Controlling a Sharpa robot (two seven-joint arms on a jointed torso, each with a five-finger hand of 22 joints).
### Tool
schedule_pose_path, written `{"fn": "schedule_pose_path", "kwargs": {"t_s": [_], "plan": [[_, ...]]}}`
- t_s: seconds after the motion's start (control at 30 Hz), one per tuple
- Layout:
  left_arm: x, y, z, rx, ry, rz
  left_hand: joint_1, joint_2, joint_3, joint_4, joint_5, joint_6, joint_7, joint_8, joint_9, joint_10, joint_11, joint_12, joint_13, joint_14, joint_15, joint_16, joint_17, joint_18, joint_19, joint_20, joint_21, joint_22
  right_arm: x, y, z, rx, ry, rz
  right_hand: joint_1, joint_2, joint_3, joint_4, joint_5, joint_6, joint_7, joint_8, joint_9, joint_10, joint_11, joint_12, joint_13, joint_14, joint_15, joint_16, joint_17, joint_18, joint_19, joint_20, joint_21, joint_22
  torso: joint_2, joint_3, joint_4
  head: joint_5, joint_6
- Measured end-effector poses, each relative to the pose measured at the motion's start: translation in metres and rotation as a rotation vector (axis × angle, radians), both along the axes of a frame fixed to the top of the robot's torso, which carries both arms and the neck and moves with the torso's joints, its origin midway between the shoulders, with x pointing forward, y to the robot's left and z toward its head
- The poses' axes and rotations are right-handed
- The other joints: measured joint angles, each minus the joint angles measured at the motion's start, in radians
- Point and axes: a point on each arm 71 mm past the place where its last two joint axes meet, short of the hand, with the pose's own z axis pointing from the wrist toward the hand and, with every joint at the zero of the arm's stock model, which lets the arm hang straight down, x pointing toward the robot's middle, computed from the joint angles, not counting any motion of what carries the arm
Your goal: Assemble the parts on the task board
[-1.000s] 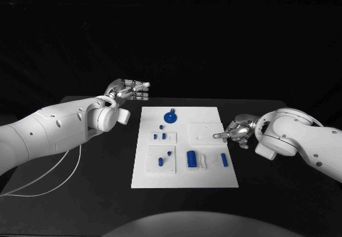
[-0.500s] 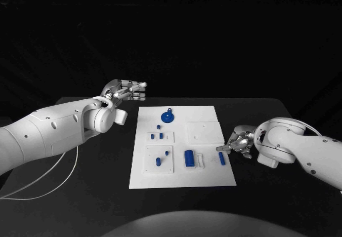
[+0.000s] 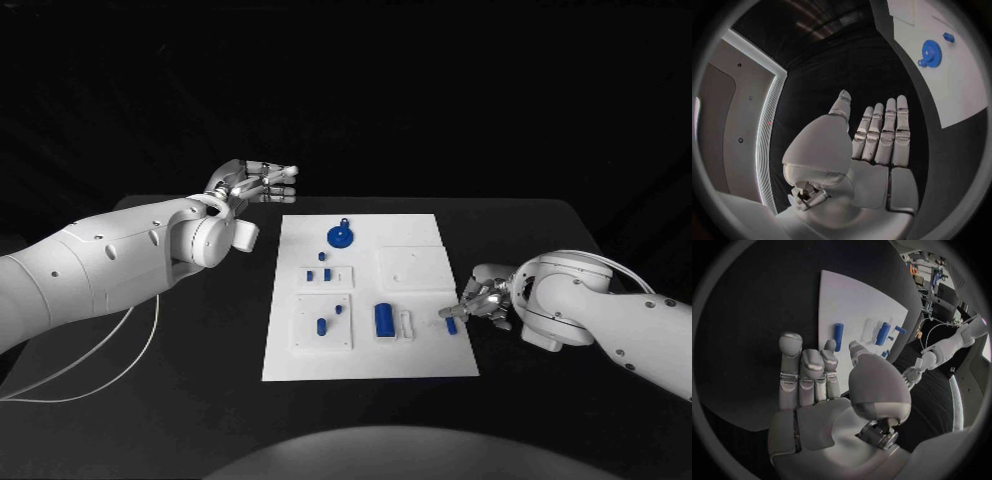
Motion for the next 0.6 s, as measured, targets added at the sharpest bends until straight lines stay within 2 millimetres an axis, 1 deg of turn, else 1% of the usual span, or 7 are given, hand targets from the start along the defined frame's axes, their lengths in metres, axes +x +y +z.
{"fn": "schedule_pose_path", "kwargs": {"t_s": [0.27,0.3,0.37,0.4,0.43,0.5,0.6], "plan": [[0.0,0.0,0.0,0.0,0.001,0.0,0.0,0.0,0.0,0.0,0.0,0.0,0.0,0.0,0.0,0.0,0.0,0.0,0.0,0.0,0.0,0.0,0.0,0.0,0.0,0.0,0.0,0.0,-0.003,0.005,-0.003,-0.014,-0.011,0.018,0.001,-0.001,0.02,-0.006,0.019,0.0,0.0,0.0,0.0,0.0,0.0,0.0,-0.001,0.0,0.0,0.0,0.0,0.0,0.0,0.0,0.0,0.0,0.0,0.0003,-0.0003,0.0,-0.001],[0.0,0.0,0.0,0.0,0.001,0.0,0.0,0.0,0.0,0.0,0.0,0.0,0.0,0.0,0.0,0.0,0.0,0.0,0.0,0.0,0.0,0.0,0.0,0.0,0.0,0.0,0.0,0.0,-0.003,0.006,-0.004,-0.015,-0.011,0.019,0.007,-0.007,0.04,-0.003,0.014,0.0,0.0,0.0,-0.002,0.0,0.0,0.0,-0.001,0.0,0.0,0.0,0.0,0.0,0.0,0.0,-0.003,0.0,0.0,0.0003,-0.0003,0.0,-0.001],[0.0,0.0,0.0,0.0,0.001,0.0,0.0,0.0,0.0,0.0,0.0,0.0,0.0,0.0,0.0,0.0,0.0,0.0,0.0,0.0,0.0,0.0,0.0,0.0,0.0,0.0,0.0,0.0,-0.004,0.007,-0.006,-0.019,-0.012,0.023,0.006,-0.043,0.147,0.007,-0.069,0.0,0.0,0.0,-0.006,0.0,0.0,0.0,-0.001,0.0,0.0,0.0,0.0,0.0,0.0,0.0,-0.007,-0.001,0.0,0.0003,0.0,0.0,-0.001],[0.0,0.0,0.0,0.0,0.001,0.0,0.0,0.0,0.0,0.0,0.0,0.0,0.0,0.0,0.0,0.0,0.0,0.0,0.0,0.0,0.0,0.0,0.0,0.0,0.0,0.0,0.0,0.0,-0.005,0.008,-0.007,-0.021,-0.012,0.023,-0.004,-0.068,0.21,-0.002,-0.093,-0.002,-0.002,0.0,-0.007,0.0,0.0,-0.002,-0.001,0.0,0.0,0.0,0.0,0.0,0.0,0.0,-0.007,-0.001,0.0,0.0003,0.0,0.0,-0.002],[0.0,0.0,0.0,0.0,0.001,0.0,0.0,0.0,0.0,0.0,0.0,0.0,0.0,0.0,0.0,0.0,0.0,0.0,0.0,0.0,0.0,0.0,0.0,0.0,0.0,0.0,0.0,0.0,-0.005,0.008,-0.009,-0.024,-0.012,0.024,-0.028,-0.09,0.275,-0.024,-0.108,-0.004,-0.003,0.0,-0.007,0.0,0.0,-0.006,-0.001,0.0,0.0,0.0,0.002,0.0,0.0,0.0,-0.007,-0.001,0.0,0.0003,0.0,0.0,-0.002],[0.0,0.0,0.0,0.0,0.001,0.0,0.0,0.0,0.0,0.0,0.0,0.0,0.0,0.0,0.0,0.0,0.0,0.0,0.0,0.0,0.0,0.0,0.0,0.0,0.0,0.0,0.0,0.0,-0.006,0.008,-0.011,-0.028,-0.014,0.024,-0.059,-0.093,0.31,-0.06,-0.114,-0.004,-0.004,0.0,-0.005,0.0,0.0,-0.006,-0.001,0.0,0.0,0.0,0.005,0.0,0.0,0.0,-0.007,-0.001,0.0,0.0003,0.0001,0.0,-0.002],[0.0,0.0,0.0,0.0,0.002,0.0,0.0,0.0,0.0,0.0,0.0,0.0,0.0,0.0,0.0,0.0,0.0,0.0,0.0,0.0,0.0,0.0,0.0,0.0,0.0,0.0,0.0,0.0,-0.006,0.009,-0.013,-0.033,-0.022,0.023,-0.065,-0.093,0.328,-0.078,-0.114,-0.004,-0.004,0.001,-0.004,0.0,0.0,-0.012,-0.001,0.0,0.0,-0.001,0.005,0.0,0.0,0.0,-0.007,-0.001,0.0,0.0003,0.0007,0.0,-0.002]]}}
